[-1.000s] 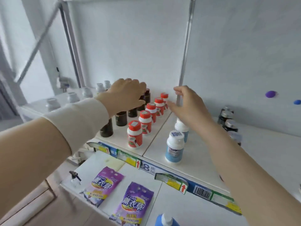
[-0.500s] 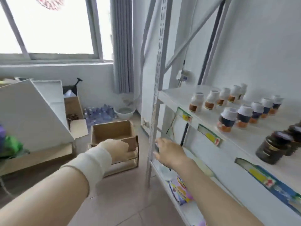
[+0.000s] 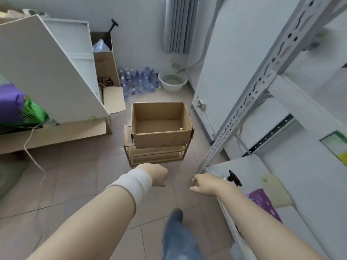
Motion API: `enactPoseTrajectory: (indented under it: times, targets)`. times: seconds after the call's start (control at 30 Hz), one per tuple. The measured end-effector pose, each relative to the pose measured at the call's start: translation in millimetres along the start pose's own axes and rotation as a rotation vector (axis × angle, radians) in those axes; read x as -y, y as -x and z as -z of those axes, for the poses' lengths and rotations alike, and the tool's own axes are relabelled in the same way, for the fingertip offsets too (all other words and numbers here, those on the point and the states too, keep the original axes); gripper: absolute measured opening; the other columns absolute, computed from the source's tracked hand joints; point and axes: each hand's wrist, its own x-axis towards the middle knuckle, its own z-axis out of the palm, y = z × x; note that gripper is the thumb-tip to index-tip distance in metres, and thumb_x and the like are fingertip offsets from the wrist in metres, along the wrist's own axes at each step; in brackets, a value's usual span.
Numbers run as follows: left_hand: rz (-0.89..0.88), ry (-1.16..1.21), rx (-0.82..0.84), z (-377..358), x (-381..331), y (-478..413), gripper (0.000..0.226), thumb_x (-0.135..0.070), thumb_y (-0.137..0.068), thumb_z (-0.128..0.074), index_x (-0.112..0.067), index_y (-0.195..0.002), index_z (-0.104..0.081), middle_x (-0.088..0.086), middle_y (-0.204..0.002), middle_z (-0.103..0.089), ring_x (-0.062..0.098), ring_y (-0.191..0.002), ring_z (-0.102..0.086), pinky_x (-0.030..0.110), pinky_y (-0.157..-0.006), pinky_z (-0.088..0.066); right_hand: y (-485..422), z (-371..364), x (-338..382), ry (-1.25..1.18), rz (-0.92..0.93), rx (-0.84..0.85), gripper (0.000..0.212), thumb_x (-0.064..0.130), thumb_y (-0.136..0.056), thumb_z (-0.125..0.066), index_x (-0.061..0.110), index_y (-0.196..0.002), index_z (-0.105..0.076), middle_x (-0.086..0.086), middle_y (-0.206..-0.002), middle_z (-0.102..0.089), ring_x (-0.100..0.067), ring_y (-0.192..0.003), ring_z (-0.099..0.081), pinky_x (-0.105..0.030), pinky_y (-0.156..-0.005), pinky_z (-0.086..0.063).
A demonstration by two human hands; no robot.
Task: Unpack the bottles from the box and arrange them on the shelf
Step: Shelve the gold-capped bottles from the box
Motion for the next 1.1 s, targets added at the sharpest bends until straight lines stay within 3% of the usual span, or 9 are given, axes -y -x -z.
enactPoseTrajectory:
  times: [0.3, 0.63, 0.77, 0.9, 1.0, 1.1]
  targets:
    - [0.045, 0.174, -0.01, 103.8, 70.4, -125.8, 0.041, -0.037, -0.096, -0.042, -0.018, -0.132, -0.044, 0.008, -0.13, -0.054, 0.03, -0.117, -0.053, 0.038, -0.094, -0.044, -141.6, 118.4, -33.2, -0.062, 0.037, 0.016, 0.049, 0.04, -0.096, -0.041, 0.017, -0.139, -0.037, -0.008, -0.136, -0.051, -0.026, -0.123, -0.05, -0.037, -0.1, -0.042]
    - [0.06, 0.402, 0.08, 140.2, 161.8, -262.7, 0.039, -0.034, -0.096, -0.042, -0.018, -0.131, -0.048, 0.006, -0.131, -0.054, 0.025, -0.116, -0.052, 0.035, -0.098, -0.042, -297.9, 199.7, -24.1, -0.094, 0.005, 0.04, 0.044, 0.039, -0.096, -0.041, 0.018, -0.134, -0.043, -0.005, -0.131, -0.054, -0.024, -0.118, -0.053, -0.036, -0.094, -0.046]
    - [0.086, 0.457, 0.095, 144.9, 183.2, -323.5, 0.041, -0.034, -0.097, -0.04, -0.019, -0.136, -0.044, 0.009, -0.135, -0.046, 0.027, -0.123, -0.046, 0.036, -0.099, -0.039, -354.1, 209.9, -27.8, -0.187, -0.107, 0.015, 0.038, 0.035, -0.095, -0.043, 0.016, -0.128, -0.047, -0.007, -0.127, -0.055, -0.025, -0.112, -0.055, -0.035, -0.09, -0.048]
    - [0.04, 0.468, 0.168, 132.2, 193.0, -391.0, 0.041, -0.032, -0.097, -0.04, -0.019, -0.135, -0.043, 0.005, -0.135, -0.053, 0.026, -0.119, -0.052, 0.036, -0.095, -0.044, -417.5, 202.8, -28.3, -0.278, -0.161, 0.046, 0.047, 0.032, -0.094, -0.046, 0.014, -0.136, -0.037, -0.009, -0.135, -0.047, -0.027, -0.12, -0.049, -0.037, -0.095, -0.044]
    - [0.05, 0.53, 0.124, 108.0, 195.7, -452.8, 0.041, -0.03, -0.097, -0.042, -0.016, -0.135, -0.041, 0.006, -0.135, -0.051, 0.026, -0.118, -0.052, 0.037, -0.094, -0.046, -479.9, 177.3, -31.1, -0.391, -0.314, 0.046, 0.054, 0.027, -0.092, -0.052, 0.009, -0.139, -0.033, -0.011, -0.138, -0.043, -0.029, -0.123, -0.047, -0.038, -0.099, -0.042]
    - [0.135, 0.553, 0.094, 74.5, 198.4, -509.6, 0.041, -0.029, -0.097, -0.043, -0.012, -0.133, -0.039, 0.01, -0.132, -0.049, 0.027, -0.12, -0.047, 0.034, -0.091, -0.041, -528.2, 143.1, -35.1, -0.307, -0.452, 0.118, 0.053, 0.014, -0.095, -0.044, 0.0, -0.141, -0.023, -0.016, -0.139, -0.036, -0.029, -0.126, -0.046, -0.037, -0.097, -0.043]
